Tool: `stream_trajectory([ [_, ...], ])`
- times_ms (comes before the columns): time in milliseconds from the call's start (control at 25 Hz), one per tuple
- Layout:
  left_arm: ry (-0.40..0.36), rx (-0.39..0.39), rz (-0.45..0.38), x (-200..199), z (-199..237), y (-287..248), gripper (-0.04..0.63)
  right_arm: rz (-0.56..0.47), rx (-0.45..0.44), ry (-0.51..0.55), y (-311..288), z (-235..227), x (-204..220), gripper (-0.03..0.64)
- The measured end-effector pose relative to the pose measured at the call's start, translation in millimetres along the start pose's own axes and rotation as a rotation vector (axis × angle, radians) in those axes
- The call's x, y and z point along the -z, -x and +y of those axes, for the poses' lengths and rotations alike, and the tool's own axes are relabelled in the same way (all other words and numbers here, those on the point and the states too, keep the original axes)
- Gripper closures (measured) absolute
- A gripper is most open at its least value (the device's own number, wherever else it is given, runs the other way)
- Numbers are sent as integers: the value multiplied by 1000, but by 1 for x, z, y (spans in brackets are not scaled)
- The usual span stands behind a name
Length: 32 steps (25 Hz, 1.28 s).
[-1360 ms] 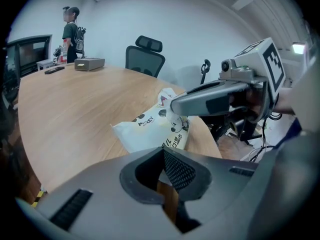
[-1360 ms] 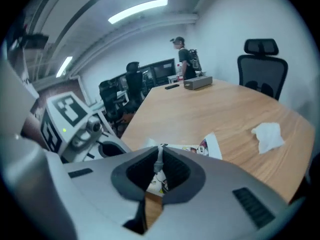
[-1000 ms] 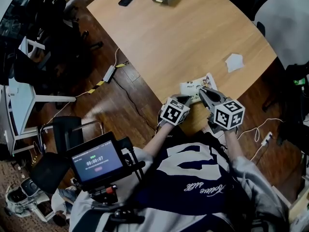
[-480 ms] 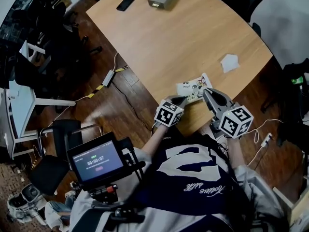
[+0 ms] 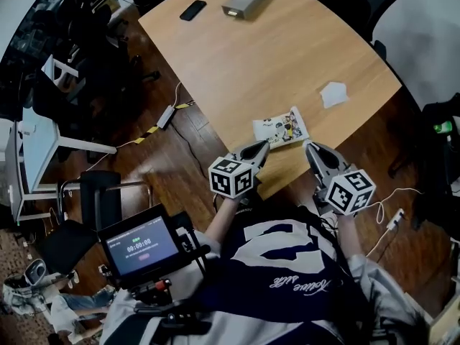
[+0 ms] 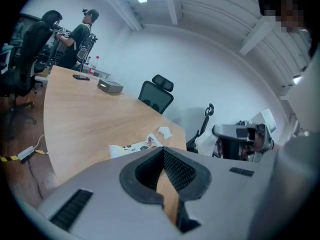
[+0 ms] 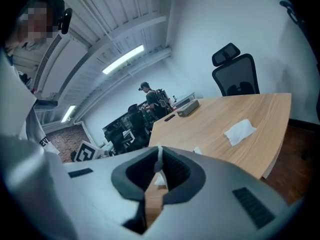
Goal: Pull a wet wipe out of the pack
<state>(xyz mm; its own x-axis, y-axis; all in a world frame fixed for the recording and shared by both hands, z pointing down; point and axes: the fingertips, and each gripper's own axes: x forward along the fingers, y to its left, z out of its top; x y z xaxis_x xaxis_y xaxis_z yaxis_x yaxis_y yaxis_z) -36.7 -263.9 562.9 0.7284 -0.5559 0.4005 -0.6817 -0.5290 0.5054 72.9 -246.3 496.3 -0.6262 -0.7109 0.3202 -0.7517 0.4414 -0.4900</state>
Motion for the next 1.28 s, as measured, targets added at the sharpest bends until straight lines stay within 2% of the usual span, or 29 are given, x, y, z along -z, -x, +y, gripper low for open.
stream_trajectory([
  [200, 37, -12, -114, -11, -49, 18, 592, -7, -25, 1, 40, -5, 7, 601],
  [360, 60, -26, -175, -4, -92, 30, 592, -2, -58, 3, 73, -7, 17, 601],
  [560, 84, -49, -211, 27, -143, 37, 592, 20, -107, 12, 115, -9, 34, 601],
  [720, 91, -80, -187, 61, -178, 49, 592, 41, -144, 7, 147, -4, 50, 601],
  [1080, 99, -165, -206, 70, -151, 72, 593, 69, -165, -5, 127, 1, 71, 601],
  [1280, 63, -157, -211, 72, -147, 76, 592, 39, -146, -18, 127, -2, 74, 601],
])
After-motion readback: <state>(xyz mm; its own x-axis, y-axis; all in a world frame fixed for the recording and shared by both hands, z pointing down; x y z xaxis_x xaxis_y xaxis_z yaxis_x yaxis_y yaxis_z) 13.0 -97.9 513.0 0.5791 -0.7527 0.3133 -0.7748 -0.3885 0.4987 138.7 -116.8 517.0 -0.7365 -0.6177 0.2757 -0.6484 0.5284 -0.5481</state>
